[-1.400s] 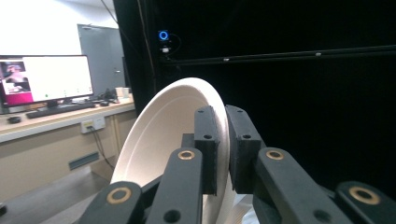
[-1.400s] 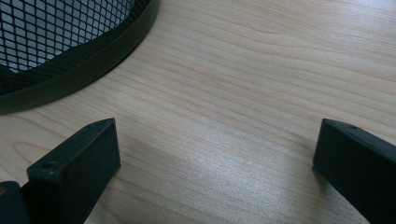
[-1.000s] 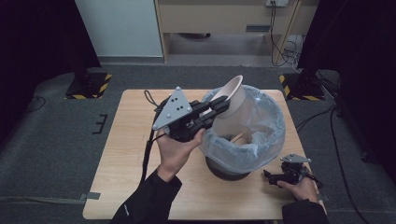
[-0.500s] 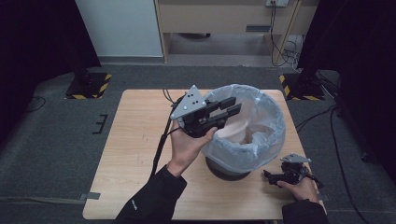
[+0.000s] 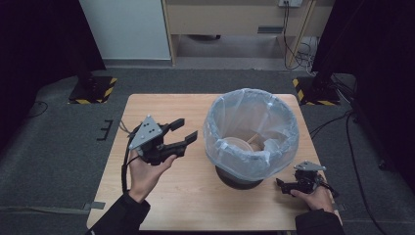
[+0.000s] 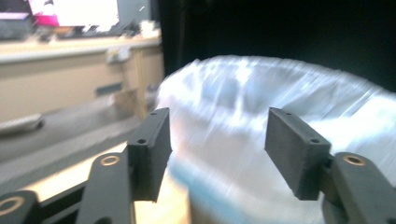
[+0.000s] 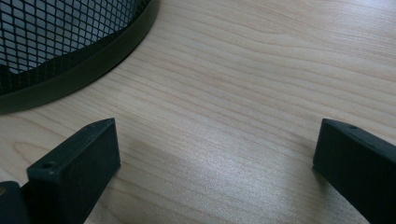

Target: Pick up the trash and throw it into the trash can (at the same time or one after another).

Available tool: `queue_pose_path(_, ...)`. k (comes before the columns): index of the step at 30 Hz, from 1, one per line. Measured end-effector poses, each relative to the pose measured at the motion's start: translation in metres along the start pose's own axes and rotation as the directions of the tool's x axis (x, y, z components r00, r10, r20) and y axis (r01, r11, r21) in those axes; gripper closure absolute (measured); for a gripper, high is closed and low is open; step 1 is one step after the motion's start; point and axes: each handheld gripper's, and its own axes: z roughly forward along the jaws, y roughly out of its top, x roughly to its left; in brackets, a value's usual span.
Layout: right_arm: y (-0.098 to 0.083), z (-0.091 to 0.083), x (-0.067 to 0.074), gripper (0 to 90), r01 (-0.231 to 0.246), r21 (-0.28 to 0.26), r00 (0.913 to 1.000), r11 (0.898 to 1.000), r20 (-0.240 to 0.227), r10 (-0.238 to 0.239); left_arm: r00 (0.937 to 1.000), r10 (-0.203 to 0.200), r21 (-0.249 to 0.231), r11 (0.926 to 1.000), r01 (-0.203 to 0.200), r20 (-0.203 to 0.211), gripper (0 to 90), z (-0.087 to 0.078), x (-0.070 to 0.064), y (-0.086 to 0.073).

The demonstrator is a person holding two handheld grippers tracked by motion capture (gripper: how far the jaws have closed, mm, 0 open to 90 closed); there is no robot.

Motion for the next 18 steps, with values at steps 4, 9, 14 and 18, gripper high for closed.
queue_pose_path(4, 0.0, 0.0, 0.0, 0.8, 0.0, 0.0, 1.0, 1.0, 0.0, 0.0, 0.9983, -0.028, 0.104, 0.994, 0.033, -0.051, 33.9, -0.01, 0.016, -0.037)
queue_pose_path(9, 0.0, 0.0, 0.0, 0.8, 0.0, 0.0, 1.0, 1.0, 0.0, 0.0, 0.992, -0.063, 0.261, 0.9612, 0.09, -0.11, 26.4, -0.015, 0.032, -0.082)
queue_pose_path(14, 0.0, 0.0, 0.0, 0.8, 0.0, 0.0, 1.0, 1.0, 0.0, 0.0, 0.9798, -0.088, 0.385, 0.9102, 0.152, -0.179, 22.3, -0.019, 0.051, -0.131)
queue_pose_path(18, 0.0, 0.0, 0.0, 0.8, -0.004, 0.001, 1.0, 1.0, 0.0, 0.004, 0.9679, -0.094, 0.48, 0.8545, 0.199, -0.233, 20.8, -0.024, 0.065, -0.16)
